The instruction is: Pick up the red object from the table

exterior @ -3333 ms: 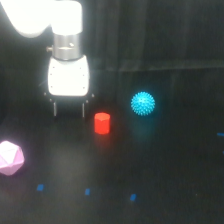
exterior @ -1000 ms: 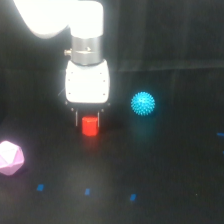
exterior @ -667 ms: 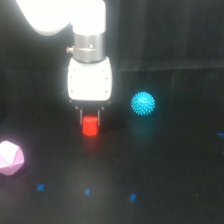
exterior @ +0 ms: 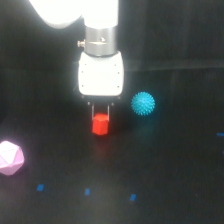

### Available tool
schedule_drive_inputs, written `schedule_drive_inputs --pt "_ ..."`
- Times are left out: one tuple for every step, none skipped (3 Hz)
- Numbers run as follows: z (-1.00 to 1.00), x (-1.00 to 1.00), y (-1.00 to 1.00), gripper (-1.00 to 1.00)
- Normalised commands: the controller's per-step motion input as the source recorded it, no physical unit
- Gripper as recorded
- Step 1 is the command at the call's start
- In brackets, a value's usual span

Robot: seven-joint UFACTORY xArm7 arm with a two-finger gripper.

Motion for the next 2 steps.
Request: schedule_drive_inputs --pt "1.00 0.51 0.60 -1.00" --pt "0.96 0.60 0.58 -1.00"
